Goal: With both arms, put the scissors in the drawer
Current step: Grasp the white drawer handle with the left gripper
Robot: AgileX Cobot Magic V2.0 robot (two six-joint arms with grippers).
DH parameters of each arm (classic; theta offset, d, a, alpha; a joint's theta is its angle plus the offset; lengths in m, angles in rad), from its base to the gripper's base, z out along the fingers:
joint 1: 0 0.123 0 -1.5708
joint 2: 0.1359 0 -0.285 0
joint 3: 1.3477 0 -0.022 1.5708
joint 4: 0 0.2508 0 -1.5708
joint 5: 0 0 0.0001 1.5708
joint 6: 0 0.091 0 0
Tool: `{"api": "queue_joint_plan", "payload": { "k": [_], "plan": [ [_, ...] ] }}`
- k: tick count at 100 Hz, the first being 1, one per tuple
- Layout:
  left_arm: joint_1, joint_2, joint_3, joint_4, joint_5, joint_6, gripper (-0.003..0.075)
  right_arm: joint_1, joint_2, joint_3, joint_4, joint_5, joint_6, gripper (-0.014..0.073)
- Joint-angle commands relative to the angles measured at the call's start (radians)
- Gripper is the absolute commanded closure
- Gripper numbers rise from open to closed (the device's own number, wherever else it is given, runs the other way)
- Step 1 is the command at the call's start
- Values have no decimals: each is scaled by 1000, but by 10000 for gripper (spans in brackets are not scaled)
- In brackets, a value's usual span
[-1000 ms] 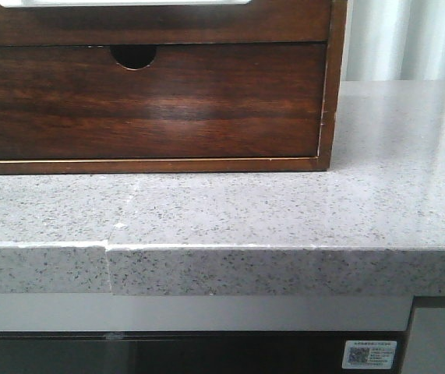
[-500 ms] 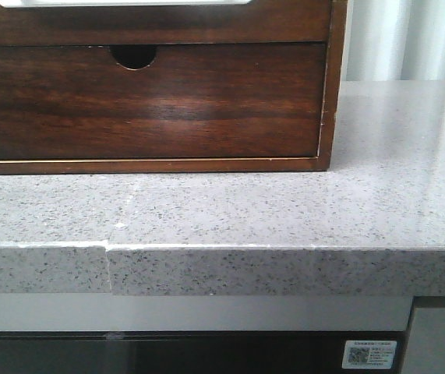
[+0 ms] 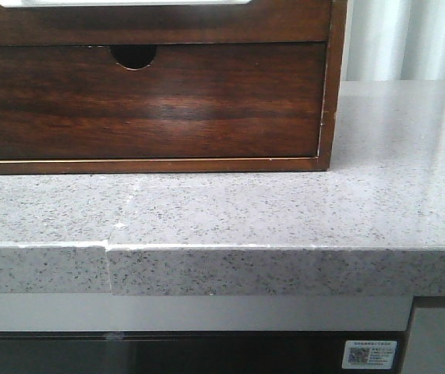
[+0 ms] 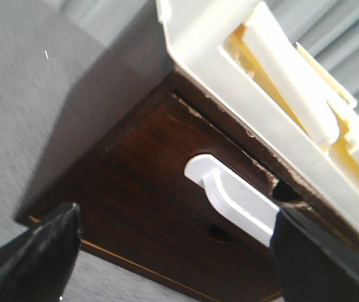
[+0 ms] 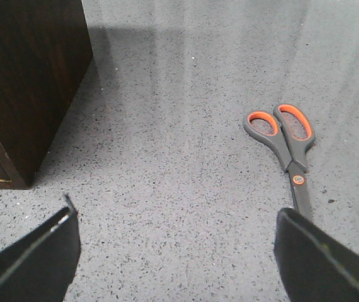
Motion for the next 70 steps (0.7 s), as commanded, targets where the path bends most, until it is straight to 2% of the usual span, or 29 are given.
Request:
{"api": "queue_joint_plan", "payload": {
  "k": [1, 9, 18, 63, 70],
  "plan": [
    [-2, 52, -20, -157, -51, -1, 190, -5, 11, -34, 16, -76, -1, 25],
    [-2, 101, -27, -249, -24, 40, 211, -5, 11, -34, 24, -79, -1, 25],
    [-2, 167, -45, -367, 33, 156, 231, -5, 11, -34, 28, -79, -1, 25],
    [-2, 481, -97, -956, 321, 722, 231, -5, 11, -34, 31, -96, -1, 25],
    [-2, 519, -111, -957, 339, 740, 231, -5, 11, -34, 31, -102, -1, 25]
  ]
}}
